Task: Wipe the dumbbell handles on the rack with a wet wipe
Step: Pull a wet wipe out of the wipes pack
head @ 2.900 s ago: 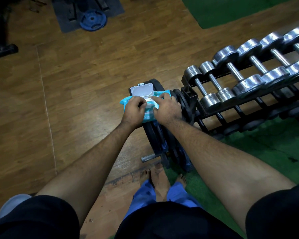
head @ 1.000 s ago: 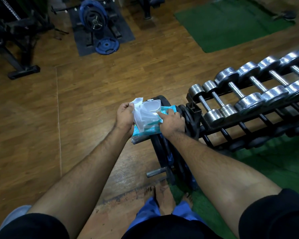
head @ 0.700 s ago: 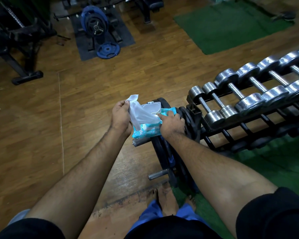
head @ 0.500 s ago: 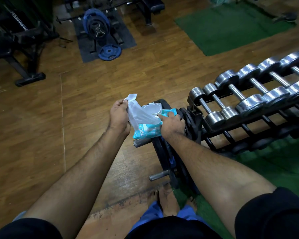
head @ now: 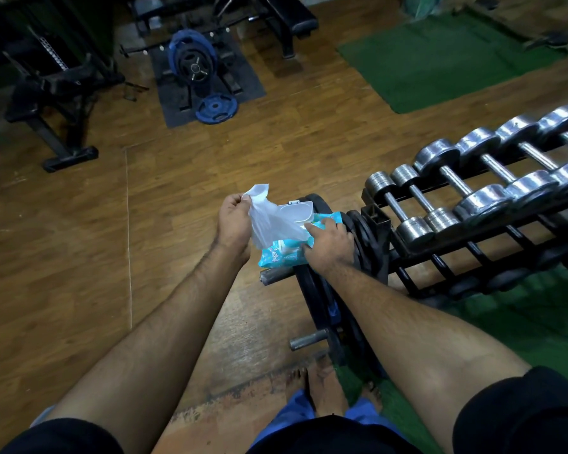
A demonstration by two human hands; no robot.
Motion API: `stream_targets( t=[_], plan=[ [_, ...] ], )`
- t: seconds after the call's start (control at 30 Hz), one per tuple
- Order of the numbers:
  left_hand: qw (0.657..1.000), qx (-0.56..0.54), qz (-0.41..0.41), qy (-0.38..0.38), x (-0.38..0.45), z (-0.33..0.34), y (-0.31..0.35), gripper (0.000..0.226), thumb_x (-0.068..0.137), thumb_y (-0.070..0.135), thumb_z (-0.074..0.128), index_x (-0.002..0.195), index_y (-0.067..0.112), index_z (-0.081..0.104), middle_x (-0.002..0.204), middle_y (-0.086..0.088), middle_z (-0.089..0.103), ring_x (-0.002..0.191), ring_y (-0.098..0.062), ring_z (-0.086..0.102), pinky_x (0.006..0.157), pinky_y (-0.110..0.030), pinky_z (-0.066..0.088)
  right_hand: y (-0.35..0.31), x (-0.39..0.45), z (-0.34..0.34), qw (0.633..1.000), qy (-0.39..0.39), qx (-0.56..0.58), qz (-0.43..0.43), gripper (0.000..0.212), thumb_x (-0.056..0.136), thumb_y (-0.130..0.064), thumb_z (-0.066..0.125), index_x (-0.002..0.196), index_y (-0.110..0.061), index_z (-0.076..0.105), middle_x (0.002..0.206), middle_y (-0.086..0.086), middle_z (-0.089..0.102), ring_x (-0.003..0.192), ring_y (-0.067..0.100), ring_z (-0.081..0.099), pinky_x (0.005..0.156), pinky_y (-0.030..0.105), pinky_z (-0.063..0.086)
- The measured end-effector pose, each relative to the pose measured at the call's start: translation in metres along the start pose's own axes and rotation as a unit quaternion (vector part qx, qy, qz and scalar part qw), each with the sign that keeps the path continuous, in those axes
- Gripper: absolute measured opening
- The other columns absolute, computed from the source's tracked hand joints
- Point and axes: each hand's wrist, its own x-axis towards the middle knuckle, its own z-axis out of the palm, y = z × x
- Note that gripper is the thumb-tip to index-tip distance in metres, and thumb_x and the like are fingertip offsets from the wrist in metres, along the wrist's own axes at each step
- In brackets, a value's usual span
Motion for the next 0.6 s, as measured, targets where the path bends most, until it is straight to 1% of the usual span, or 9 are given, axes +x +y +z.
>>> stream_targets(
  t=[0.07, 0.13, 0.17, 0.27, 0.3, 0.4, 0.5, 0.6],
  plan=[
    [1.0, 0.002, -0.001, 0.001, 0.0, 0.001, 0.002, 0.019, 0.103, 0.019, 0.048, 0.086, 0.021, 0.056, 0.088, -0.005, 0.059, 0.083, -0.022, 0.051, 0.071, -0.034, 0.041, 0.002, -0.001, 0.003, 1.0, -0.009, 0.006, -0.006, 0.054, 0.089, -0.055, 0.058, 0.14, -0.039, 0.048, 0.142, 0.003, 0.043, 0.124, 0.026, 0.043, 0.1, 0.043, 0.038],
    [1.0, -0.009, -0.004, 0.002, 0.001, 0.003, 0.007, 0.02, 0.103, 0.017, 0.047, 0.086, 0.019, 0.055, 0.081, -0.003, 0.058, 0.076, -0.02, 0.051, 0.071, -0.034, 0.042, 0.003, -0.001, 0.004, 1.0, -0.019, -0.004, -0.002, 0.055, 0.09, -0.056, 0.058, 0.141, -0.039, 0.047, 0.143, 0.002, 0.042, 0.125, 0.025, 0.042, 0.1, 0.043, 0.039],
    [1.0, -0.025, -0.006, -0.001, 0.001, 0.004, 0.01, 0.019, 0.103, 0.015, 0.048, 0.086, 0.018, 0.055, 0.079, -0.003, 0.058, 0.072, -0.018, 0.052, 0.069, -0.032, 0.044, 0.003, -0.002, 0.004, 1.0, -0.02, -0.009, 0.0, 0.055, 0.09, -0.055, 0.058, 0.141, -0.039, 0.046, 0.144, 0.002, 0.041, 0.124, 0.025, 0.042, 0.1, 0.043, 0.039],
    [0.997, -0.079, -0.011, -0.012, 0.003, 0.0, 0.023, 0.017, 0.101, 0.007, 0.05, 0.087, 0.015, 0.055, 0.067, -0.002, 0.057, 0.053, -0.012, 0.054, 0.054, -0.023, 0.046, 0.001, -0.002, 0.002, 1.0, -0.018, -0.012, 0.007, 0.053, 0.09, -0.054, 0.059, 0.139, -0.038, 0.047, 0.143, 0.002, 0.042, 0.124, 0.026, 0.043, 0.099, 0.044, 0.04],
    [0.996, -0.088, -0.011, -0.018, 0.004, -0.002, 0.028, 0.016, 0.1, 0.006, 0.051, 0.086, 0.014, 0.055, 0.063, -0.001, 0.057, 0.05, -0.011, 0.054, 0.051, -0.022, 0.046, 0.0, -0.002, 0.001, 1.0, -0.02, -0.012, 0.011, 0.053, 0.09, -0.054, 0.059, 0.139, -0.038, 0.048, 0.142, 0.002, 0.043, 0.123, 0.026, 0.044, 0.099, 0.044, 0.04],
    [0.993, -0.108, -0.005, -0.04, 0.005, -0.006, 0.041, 0.011, 0.094, 0.007, 0.055, 0.085, 0.013, 0.053, 0.054, 0.005, 0.054, 0.046, -0.01, 0.051, 0.048, -0.022, 0.043, -0.003, -0.002, -0.001, 0.999, -0.026, -0.016, 0.018, 0.051, 0.09, -0.053, 0.059, 0.138, -0.037, 0.048, 0.141, 0.002, 0.043, 0.122, 0.026, 0.044, 0.098, 0.043, 0.04],
    [0.994, -0.105, 0.01, -0.023, 0.001, -0.007, 0.053, 0.009, 0.097, 0.003, 0.051, 0.095, 0.011, 0.055, 0.053, 0.007, 0.053, 0.046, -0.009, 0.05, 0.046, -0.021, 0.043, -0.004, -0.002, -0.001, 0.999, -0.03, -0.021, 0.021, 0.049, 0.091, -0.05, 0.06, 0.137, -0.037, 0.048, 0.141, 0.003, 0.043, 0.122, 0.026, 0.044, 0.097, 0.043, 0.039],
    [0.993, -0.111, 0.019, -0.025, -0.002, -0.01, 0.062, 0.014, 0.096, 0.005, 0.051, 0.087, 0.014, 0.056, 0.056, 0.005, 0.054, 0.05, -0.012, 0.05, 0.048, -0.022, 0.044, -0.006, 0.001, -0.002, 0.999, -0.036, -0.031, 0.025, 0.048, 0.092, -0.046, 0.06, 0.137, -0.035, 0.049, 0.138, 0.004, 0.045, 0.121, 0.026, 0.045, 0.097, 0.043, 0.04]
  ],
)
